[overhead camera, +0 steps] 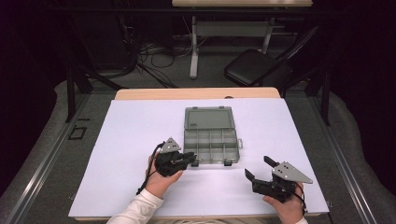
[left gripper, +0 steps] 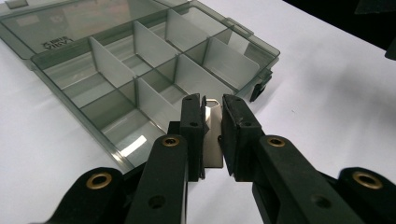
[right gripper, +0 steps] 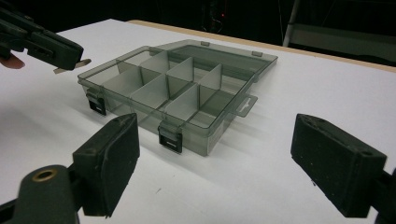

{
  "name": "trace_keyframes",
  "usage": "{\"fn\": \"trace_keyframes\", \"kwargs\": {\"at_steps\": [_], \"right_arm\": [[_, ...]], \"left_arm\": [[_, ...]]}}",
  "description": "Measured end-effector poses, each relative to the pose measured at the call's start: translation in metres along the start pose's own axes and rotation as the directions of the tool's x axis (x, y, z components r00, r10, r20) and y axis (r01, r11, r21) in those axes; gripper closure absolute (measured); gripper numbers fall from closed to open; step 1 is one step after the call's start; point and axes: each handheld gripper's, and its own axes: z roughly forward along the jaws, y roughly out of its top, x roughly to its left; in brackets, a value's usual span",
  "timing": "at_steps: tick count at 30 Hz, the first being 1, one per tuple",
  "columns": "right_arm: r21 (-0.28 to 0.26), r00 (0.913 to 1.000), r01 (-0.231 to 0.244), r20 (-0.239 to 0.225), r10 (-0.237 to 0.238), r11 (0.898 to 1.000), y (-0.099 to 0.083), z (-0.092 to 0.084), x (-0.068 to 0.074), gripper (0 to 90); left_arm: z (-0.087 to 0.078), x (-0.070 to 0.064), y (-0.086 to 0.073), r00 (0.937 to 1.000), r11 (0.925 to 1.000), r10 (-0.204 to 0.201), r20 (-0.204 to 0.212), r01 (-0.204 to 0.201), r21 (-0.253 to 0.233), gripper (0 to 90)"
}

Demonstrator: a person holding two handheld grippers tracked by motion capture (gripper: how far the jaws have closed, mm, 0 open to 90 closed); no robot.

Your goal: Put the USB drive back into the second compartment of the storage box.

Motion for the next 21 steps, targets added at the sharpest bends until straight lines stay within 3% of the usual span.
{"fn": "trace_keyframes", "kwargs": {"at_steps": [9,21], "right_arm": [[0.001,1.0,0.007,-0.001,-0.007,1.0,0.0002,-0.0003,-0.0005,15.2],[0.0,1.0,0.003,-0.002,-0.003,1.0,0.0,0.0001,0.0,15.2]], "left_arm": [[-0.0056,0.0072,0.0008,0.9992,0.9991,-0.038,-0.01,0.038,-0.022,79.5],[-0.0077,0.0086,0.002,0.9989,0.9984,-0.044,-0.016,0.043,-0.036,79.5]]}}
